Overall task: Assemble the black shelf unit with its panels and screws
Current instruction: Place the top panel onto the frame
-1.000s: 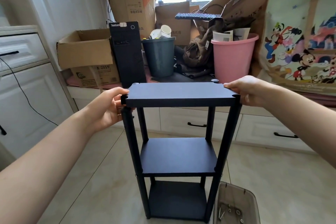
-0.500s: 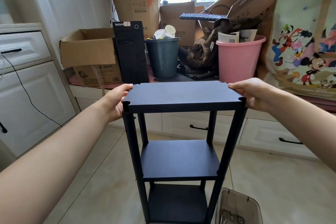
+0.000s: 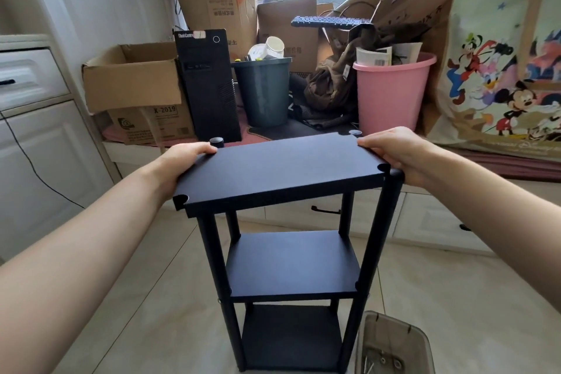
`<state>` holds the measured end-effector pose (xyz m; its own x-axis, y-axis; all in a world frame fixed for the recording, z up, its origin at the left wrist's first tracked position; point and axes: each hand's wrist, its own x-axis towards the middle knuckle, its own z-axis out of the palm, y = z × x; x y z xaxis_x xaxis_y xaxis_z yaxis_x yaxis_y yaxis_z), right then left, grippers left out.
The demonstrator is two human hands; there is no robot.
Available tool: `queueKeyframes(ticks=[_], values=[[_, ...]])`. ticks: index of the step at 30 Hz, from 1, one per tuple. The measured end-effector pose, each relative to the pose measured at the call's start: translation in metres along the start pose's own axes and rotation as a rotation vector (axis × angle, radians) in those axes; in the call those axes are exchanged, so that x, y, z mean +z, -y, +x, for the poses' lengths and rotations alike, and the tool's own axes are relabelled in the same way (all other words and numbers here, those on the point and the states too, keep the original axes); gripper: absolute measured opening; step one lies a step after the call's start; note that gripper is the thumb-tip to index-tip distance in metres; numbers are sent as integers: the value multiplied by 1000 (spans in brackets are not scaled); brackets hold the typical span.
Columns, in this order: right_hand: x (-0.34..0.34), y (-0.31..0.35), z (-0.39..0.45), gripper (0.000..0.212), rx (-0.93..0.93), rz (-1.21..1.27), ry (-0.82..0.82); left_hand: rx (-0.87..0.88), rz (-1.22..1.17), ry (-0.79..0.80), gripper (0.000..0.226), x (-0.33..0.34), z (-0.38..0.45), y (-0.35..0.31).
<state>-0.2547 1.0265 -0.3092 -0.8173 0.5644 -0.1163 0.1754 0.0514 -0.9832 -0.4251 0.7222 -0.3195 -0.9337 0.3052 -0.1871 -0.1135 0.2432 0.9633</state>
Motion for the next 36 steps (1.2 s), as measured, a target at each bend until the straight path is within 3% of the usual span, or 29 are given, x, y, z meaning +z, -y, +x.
queueKeyframes(ticks=[9,13,20,23,36], values=[[-8,-1,3,31,142,176,115,-124,-204,37,20,-5,1,-15],[-9,-2,5,37,178,210,112,-267,-276,167,36,-15,-6,-20],[-13,13,8,6,139,245,63,-166,-248,151,23,-7,-12,-26],[-18,16,11,4,115,253,30,-154,-289,157,19,1,-9,-27],[-15,-3,23,26,93,119,9,-4,-264,8,18,15,-5,-10]])
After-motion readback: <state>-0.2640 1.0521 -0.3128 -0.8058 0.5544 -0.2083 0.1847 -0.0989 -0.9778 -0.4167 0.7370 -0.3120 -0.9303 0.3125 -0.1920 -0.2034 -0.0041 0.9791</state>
